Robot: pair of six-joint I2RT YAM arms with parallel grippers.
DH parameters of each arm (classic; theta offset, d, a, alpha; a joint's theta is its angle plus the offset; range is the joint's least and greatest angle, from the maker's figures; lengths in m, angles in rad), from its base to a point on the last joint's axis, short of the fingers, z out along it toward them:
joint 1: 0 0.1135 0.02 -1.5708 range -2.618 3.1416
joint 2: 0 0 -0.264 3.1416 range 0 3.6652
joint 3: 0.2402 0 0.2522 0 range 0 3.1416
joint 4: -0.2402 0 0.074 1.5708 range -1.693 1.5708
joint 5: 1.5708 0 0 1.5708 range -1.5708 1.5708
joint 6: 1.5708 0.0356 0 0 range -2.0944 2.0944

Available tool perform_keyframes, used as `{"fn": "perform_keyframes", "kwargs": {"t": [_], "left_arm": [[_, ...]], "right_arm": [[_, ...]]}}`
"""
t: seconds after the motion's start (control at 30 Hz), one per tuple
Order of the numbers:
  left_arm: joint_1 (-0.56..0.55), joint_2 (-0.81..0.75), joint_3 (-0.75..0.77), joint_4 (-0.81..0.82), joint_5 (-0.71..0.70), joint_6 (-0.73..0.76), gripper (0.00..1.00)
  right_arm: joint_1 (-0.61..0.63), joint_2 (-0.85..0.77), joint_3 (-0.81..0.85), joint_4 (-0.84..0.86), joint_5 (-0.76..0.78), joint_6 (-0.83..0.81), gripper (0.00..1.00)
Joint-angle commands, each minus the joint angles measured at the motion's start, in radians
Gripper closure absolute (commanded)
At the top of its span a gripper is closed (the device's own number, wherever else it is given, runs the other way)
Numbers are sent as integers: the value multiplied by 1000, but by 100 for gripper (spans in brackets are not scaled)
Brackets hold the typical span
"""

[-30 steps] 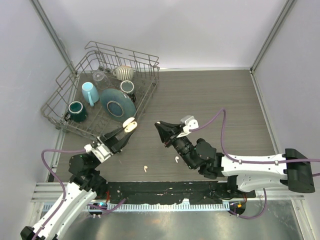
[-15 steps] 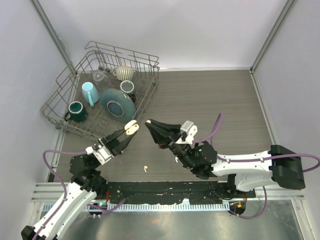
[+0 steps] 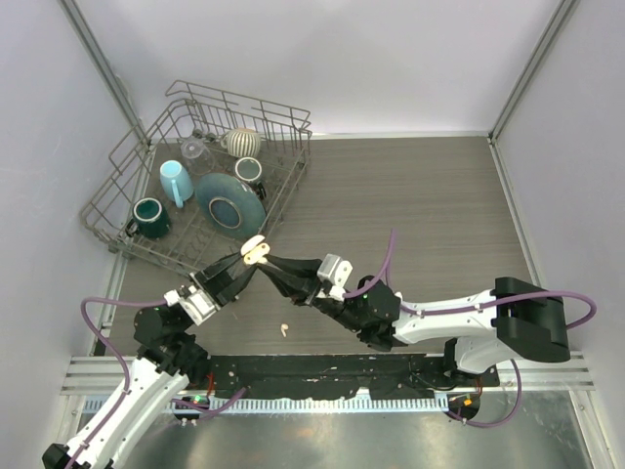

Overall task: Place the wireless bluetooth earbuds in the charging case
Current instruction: Place the earbud in the charging case.

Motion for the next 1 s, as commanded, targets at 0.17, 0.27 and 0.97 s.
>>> {"fn": "perform_keyframes", "kwargs": {"t": [0.17,0.27,0.97], "left_arm": [[-5,-15,6,27,-11,4,100],[-5,-10,8,27,-13,10,100],[-5,5,34,57,36,-28,100]], "right_arm": [[6,-30,40,219,-34,-21,99],[6,-45,39,220,-32,-29,99],[6,18,100,234,-40,-297,99]]}}
